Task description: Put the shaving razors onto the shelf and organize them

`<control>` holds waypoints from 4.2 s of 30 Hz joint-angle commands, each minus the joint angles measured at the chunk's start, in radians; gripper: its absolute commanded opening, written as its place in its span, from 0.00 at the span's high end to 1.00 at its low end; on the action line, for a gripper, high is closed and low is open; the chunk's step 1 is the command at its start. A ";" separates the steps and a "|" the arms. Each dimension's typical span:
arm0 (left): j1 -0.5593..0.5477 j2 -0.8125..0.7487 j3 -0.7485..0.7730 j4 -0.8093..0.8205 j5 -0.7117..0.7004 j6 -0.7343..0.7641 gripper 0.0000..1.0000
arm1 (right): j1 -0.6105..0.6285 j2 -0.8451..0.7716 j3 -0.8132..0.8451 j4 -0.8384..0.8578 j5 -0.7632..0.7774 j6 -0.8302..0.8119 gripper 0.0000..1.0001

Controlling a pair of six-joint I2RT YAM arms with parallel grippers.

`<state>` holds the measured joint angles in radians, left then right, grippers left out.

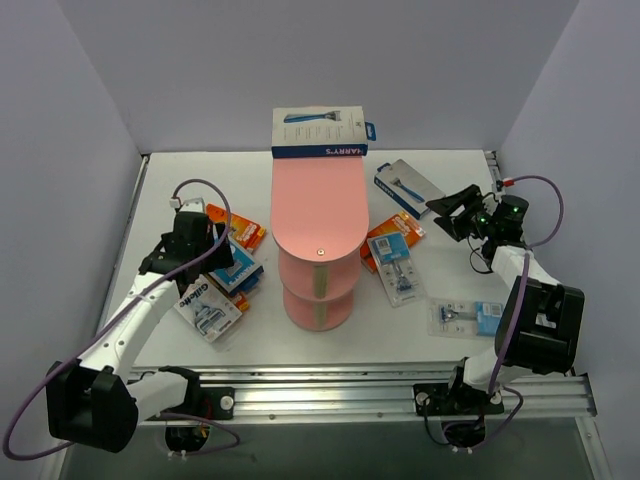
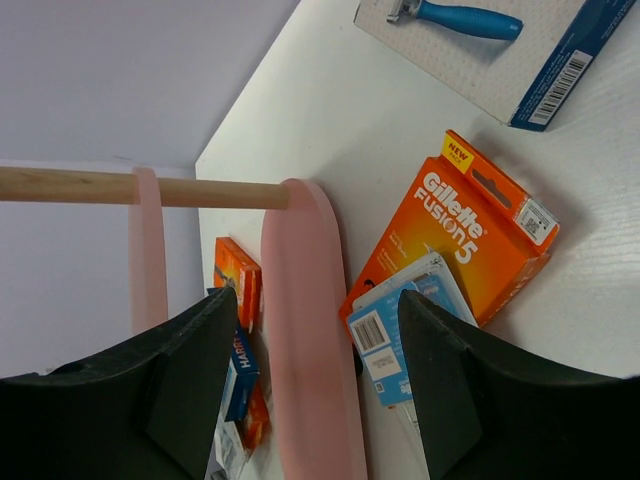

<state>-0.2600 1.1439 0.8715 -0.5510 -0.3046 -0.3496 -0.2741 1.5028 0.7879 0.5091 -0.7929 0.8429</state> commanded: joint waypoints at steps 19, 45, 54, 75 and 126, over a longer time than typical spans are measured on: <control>0.171 0.215 -0.042 0.152 0.249 -0.278 0.04 | -0.005 -0.056 -0.024 -0.150 0.038 -0.136 0.36; 0.340 0.520 0.201 0.227 0.254 -0.308 0.12 | -0.007 -0.024 -0.042 -0.127 0.040 -0.150 0.36; 0.357 0.534 0.279 0.269 0.305 -0.261 0.16 | -0.007 -0.036 -0.035 -0.149 0.054 -0.169 0.36; 0.214 0.054 -0.183 0.344 0.351 -0.601 0.13 | -0.005 -0.055 -0.075 -0.084 0.026 -0.125 0.36; 0.031 0.258 -0.299 0.758 0.072 -0.694 0.47 | -0.004 -0.042 -0.099 -0.020 0.000 -0.082 0.38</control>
<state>-0.2276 1.3952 0.5793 0.1444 -0.1951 -1.0660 -0.2745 1.4796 0.6945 0.4545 -0.7746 0.7616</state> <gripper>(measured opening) 0.531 0.620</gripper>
